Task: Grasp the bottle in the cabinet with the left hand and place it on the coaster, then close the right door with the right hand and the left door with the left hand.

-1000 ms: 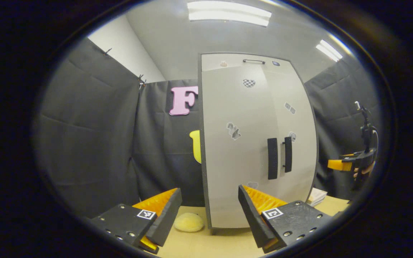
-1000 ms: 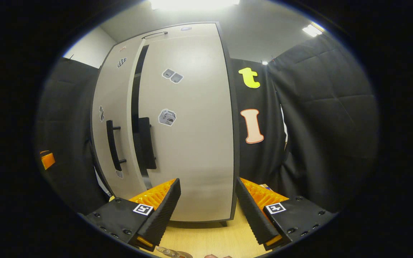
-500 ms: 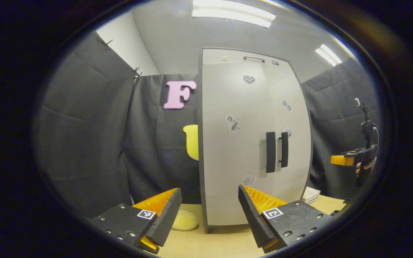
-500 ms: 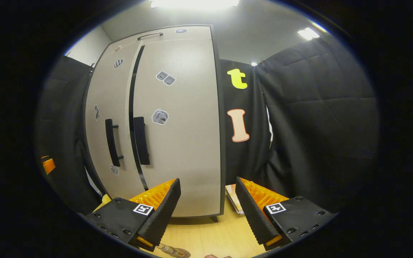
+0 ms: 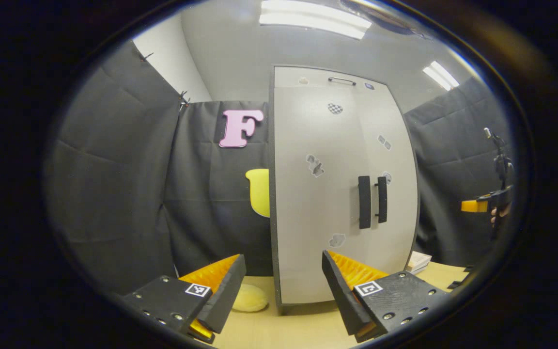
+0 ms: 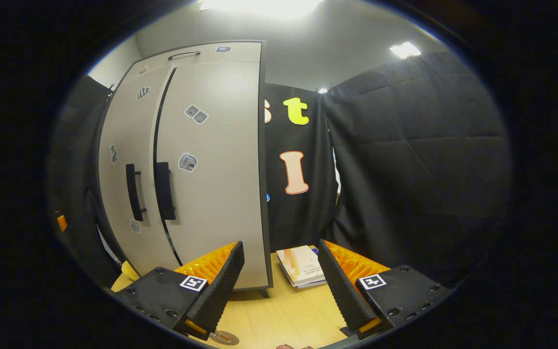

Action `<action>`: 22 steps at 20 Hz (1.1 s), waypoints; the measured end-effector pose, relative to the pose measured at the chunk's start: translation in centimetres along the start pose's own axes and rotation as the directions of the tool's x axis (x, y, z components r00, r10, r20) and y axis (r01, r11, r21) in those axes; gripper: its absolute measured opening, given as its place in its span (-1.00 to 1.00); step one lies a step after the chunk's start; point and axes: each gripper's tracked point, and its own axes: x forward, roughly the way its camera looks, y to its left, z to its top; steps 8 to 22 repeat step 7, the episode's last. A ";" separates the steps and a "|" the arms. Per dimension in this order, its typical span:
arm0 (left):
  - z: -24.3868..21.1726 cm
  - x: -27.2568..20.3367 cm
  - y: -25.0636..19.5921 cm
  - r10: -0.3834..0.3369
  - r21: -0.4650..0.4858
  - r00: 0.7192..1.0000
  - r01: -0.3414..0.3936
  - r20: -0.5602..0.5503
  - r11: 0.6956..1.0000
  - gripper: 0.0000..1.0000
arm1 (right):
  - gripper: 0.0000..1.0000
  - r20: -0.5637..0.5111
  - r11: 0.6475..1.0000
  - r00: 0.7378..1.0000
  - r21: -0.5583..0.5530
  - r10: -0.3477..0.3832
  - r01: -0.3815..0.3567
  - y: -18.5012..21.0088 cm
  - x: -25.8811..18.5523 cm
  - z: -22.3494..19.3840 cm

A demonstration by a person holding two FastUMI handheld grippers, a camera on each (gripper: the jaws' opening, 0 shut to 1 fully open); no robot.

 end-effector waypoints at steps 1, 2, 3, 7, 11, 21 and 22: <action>0.0 0.0 0.0 0.002 0.002 1.000 -0.002 0.000 1.000 0.83 | 0.96 -0.001 1.000 1.000 -0.005 -0.006 0.006 -0.7 -0.2 -0.1; 0.1 0.0 0.0 0.003 0.004 1.000 -0.003 0.001 1.000 0.78 | 0.95 0.002 1.000 1.000 -0.011 -0.010 0.010 -1.3 -0.3 -0.1; 0.2 0.0 -0.1 0.006 0.005 1.000 -0.006 0.002 1.000 0.73 | 0.95 0.003 1.000 1.000 -0.018 -0.012 0.012 -1.9 -0.3 -0.1; 0.9 -0.2 -0.1 0.035 0.025 0.999 -0.035 0.003 0.999 0.94 | 0.96 0.000 1.000 1.000 -0.016 0.004 -0.004 -4.5 1.3 -0.6; 0.9 -0.2 -0.1 0.035 0.025 0.999 -0.035 0.003 0.999 0.94 | 0.96 0.000 1.000 1.000 -0.016 0.004 -0.004 -4.5 1.3 -0.6; 0.9 -0.2 -0.1 0.035 0.025 0.999 -0.035 0.003 0.999 0.94 | 0.96 0.000 1.000 1.000 -0.016 0.004 -0.004 -4.5 1.3 -0.6; 0.9 -0.2 -0.1 0.035 0.025 0.999 -0.035 0.003 0.999 0.94 | 0.96 0.000 1.000 1.000 -0.016 0.004 -0.004 -4.5 1.3 -0.6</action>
